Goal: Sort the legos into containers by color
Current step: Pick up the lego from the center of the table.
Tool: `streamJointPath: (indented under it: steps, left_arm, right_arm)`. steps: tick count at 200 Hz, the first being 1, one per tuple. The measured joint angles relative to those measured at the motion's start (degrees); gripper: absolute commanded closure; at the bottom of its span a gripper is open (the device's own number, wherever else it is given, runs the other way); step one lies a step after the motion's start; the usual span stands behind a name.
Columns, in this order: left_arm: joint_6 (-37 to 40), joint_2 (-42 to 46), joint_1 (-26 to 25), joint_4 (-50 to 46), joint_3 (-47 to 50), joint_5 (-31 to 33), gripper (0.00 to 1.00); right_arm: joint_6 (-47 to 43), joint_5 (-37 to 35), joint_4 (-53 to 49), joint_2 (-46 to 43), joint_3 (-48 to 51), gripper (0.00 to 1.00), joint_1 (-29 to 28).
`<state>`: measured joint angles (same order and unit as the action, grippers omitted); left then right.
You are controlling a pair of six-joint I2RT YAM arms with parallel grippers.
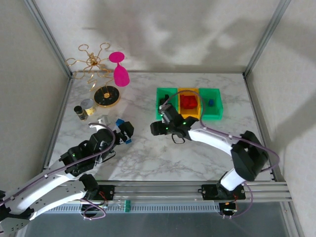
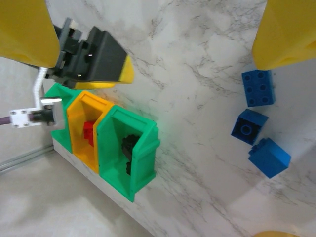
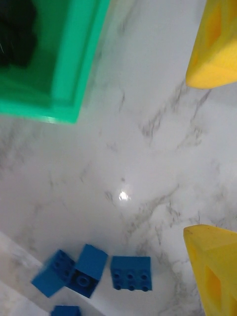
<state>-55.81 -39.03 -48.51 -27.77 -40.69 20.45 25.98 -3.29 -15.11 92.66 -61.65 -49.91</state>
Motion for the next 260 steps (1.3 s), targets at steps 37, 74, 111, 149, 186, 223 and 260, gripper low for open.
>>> streamJointPath:
  steps: [37,74,111,149,186,223,260]
  left_arm:
    - [-1.25,2.34,0.28,-3.32,0.11,0.72,0.0]
    - [-2.12,4.44,0.39,-5.57,0.17,1.97,0.0]
    - [-2.4,7.1,0.74,-6.97,0.52,3.37,0.0]
    - [-2.51,9.75,0.76,-7.89,1.27,4.55,0.0]
    - [-2.51,10.56,0.9,-8.48,1.29,5.88,0.0]
    - [-2.51,10.97,1.01,-8.52,1.29,6.27,0.0]
    - [-2.51,10.97,1.01,-8.48,1.44,6.4,0.0]
  right_arm:
    - [-2.14,1.2,2.54,9.14,-6.69,0.21,-5.01]
    - [-4.94,2.05,4.07,17.22,-15.21,0.2,-7.52]
    - [-7.3,1.84,3.82,25.9,-23.96,0.17,-7.45]
    - [-7.15,1.22,2.71,32.83,-31.56,0.16,-7.45]
    - [-5.4,-0.35,0.48,38.49,-39.43,0.17,-7.45]
    - [-3.85,-3.15,-1.75,41.44,-42.91,0.25,-7.45]
    - [-2.56,-5.88,-4.68,41.62,-43.15,0.36,-7.45]
